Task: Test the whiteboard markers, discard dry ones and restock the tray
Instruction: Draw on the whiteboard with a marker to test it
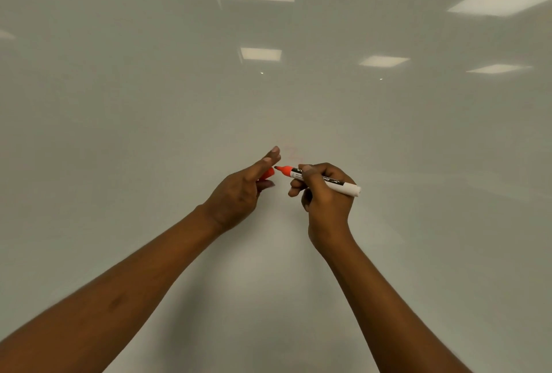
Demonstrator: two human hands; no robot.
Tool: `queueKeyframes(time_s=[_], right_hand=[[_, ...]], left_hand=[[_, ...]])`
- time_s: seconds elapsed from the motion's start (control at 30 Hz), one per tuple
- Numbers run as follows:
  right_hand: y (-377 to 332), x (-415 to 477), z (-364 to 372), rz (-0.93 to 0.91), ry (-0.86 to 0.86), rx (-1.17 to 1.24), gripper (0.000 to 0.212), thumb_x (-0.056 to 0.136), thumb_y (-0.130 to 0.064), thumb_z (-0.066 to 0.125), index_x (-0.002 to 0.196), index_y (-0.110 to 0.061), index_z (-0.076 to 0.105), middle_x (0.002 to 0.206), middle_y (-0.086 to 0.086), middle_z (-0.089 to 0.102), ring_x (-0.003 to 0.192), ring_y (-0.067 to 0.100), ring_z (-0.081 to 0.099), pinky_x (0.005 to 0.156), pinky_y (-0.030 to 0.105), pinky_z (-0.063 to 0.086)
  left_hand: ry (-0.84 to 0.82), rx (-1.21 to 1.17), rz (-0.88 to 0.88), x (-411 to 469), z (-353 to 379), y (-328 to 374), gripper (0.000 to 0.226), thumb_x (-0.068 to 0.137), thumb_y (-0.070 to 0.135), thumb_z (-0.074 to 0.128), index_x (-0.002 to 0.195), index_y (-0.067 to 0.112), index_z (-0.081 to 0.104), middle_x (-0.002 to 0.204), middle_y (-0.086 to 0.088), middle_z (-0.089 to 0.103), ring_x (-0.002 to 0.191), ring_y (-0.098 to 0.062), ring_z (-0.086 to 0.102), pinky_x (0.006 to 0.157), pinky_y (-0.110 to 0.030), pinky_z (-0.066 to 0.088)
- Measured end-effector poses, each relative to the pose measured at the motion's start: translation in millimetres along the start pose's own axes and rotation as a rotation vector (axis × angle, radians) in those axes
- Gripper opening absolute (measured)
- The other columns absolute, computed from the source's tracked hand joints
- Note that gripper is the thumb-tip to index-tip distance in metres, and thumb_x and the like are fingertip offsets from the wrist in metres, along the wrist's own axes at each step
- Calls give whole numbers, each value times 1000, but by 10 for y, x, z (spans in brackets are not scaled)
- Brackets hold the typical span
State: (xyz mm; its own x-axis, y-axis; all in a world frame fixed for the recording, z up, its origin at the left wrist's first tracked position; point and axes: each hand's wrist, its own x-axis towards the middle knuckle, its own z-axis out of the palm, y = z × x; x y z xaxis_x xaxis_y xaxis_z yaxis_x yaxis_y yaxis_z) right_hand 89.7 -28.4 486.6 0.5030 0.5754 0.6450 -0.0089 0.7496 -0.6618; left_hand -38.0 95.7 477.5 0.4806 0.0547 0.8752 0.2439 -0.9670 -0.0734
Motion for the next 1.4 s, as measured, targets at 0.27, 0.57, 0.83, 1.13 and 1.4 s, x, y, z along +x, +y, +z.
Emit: queueKeyframes(time_s=[0.27, 0.57, 0.83, 1.13, 1.4], right_hand=[[-98, 17, -126, 37, -67, -137, 16, 89, -1, 58, 74, 1, 64, 58, 12, 63, 48, 20, 56, 44, 20, 41], [-213, -84, -309, 75, -78, -41, 21, 91, -2, 54, 70, -1, 59, 56, 12, 61, 45, 19, 54, 40, 21, 36], [-302, -211, -600, 154, 11, -23, 23, 90, 0, 53, 66, -3, 53, 53, 11, 57, 44, 20, 52, 38, 19, 34], [-168, -522, -1438, 65, 71, -424, 22, 89, -13, 62, 67, -6, 62, 62, 11, 63, 54, 22, 59, 47, 20, 41], [-197, -867, -2787, 207, 314, -633, 9, 78, -10, 73, 82, -5, 66, 75, 7, 68, 59, 17, 63, 48, 19, 44]], left_hand=[[-48, 79, 135, 77, 10, 203, 43, 92, 4, 54, 133, -4, 47, 128, -19, 58, 105, -28, 64, 95, -24, 46], [159, 210, 271, 144, 151, 605, 39, 102, 14, 33, 119, -14, 54, 112, -28, 63, 88, -29, 55, 89, -22, 42], [166, 51, 256, 132, 525, 870, 29, 98, 10, 41, 124, -1, 43, 95, -22, 68, 70, -30, 68, 61, -34, 58], [27, 245, 275, 18, 1343, 1295, 68, 86, 11, 64, 139, 3, 22, 143, -37, 29, 122, -46, 48, 90, -57, 46], [-256, 211, 202, -269, 2537, 2086, 90, 71, 26, 79, 141, 5, 26, 148, -33, 23, 131, -51, 34, 107, -62, 28]])
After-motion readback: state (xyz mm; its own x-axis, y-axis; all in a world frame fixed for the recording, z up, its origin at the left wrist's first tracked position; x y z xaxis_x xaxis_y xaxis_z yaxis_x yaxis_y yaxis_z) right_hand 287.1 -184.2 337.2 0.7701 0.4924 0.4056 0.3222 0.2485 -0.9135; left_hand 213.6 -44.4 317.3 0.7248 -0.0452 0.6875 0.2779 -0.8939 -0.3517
